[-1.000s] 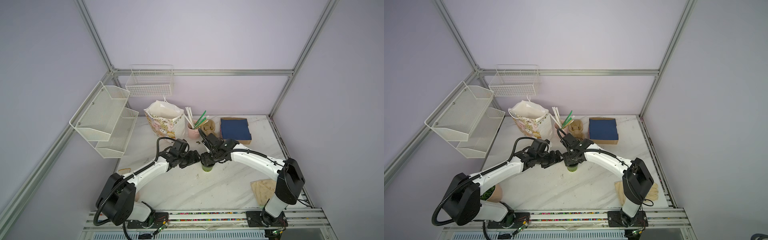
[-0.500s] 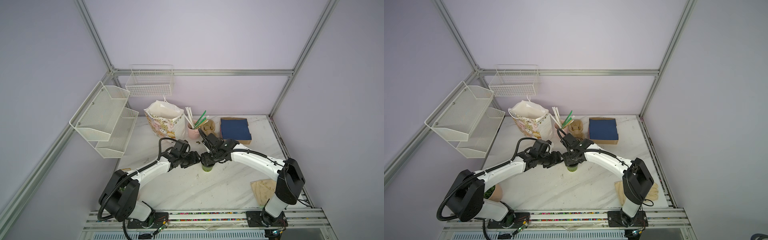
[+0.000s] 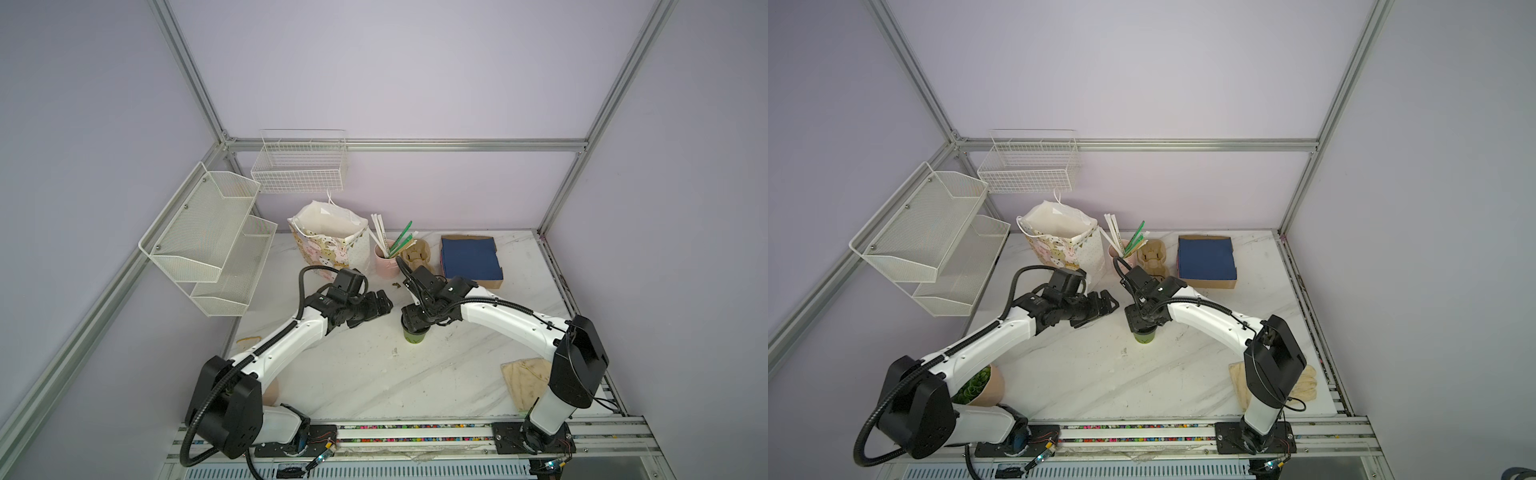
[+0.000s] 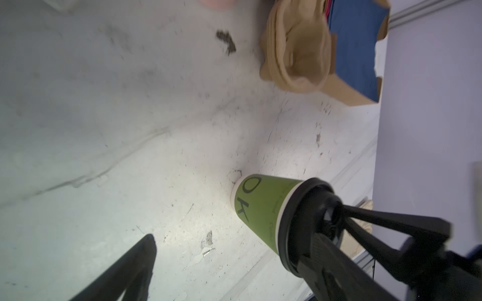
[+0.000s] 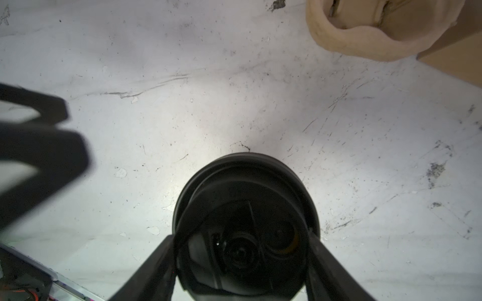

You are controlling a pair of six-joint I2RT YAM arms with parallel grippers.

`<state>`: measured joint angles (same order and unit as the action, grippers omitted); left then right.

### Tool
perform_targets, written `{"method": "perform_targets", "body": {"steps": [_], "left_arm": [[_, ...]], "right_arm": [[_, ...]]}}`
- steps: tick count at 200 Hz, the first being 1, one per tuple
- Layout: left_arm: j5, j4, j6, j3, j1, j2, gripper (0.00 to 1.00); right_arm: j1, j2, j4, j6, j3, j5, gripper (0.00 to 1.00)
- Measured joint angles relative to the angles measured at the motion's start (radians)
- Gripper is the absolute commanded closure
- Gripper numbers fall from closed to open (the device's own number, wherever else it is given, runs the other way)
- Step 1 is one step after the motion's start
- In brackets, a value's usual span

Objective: Pack the takeout coffee
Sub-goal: 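Open left gripper and withdraw while right gripper lifts lidded cup away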

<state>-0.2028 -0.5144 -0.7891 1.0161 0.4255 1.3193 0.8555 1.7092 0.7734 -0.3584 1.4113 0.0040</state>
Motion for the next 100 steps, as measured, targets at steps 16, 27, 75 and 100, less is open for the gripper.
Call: {"method": "perform_targets", "body": {"steps": [16,27,75,100], "left_arm": [[0.05,-0.034,0.041,0.051,-0.042,-0.086,0.0],[0.073,-0.055,0.062,0.081,-0.051,-0.129,0.0],[0.137,-0.161,0.158,0.153,-0.079,-0.2,0.0],[0.156,-0.206,0.187,0.153,-0.105,-0.195,0.0]], "right_arm": [[-0.01,0.0,0.006,-0.01,0.003,-0.001,0.31],[-0.021,-0.002,0.01,-0.018,0.005,-0.003,0.31],[-0.13,-0.031,0.091,-0.041,0.005,0.009,0.31],[-0.209,-0.075,0.129,-0.048,0.004,0.052,0.31]]}}
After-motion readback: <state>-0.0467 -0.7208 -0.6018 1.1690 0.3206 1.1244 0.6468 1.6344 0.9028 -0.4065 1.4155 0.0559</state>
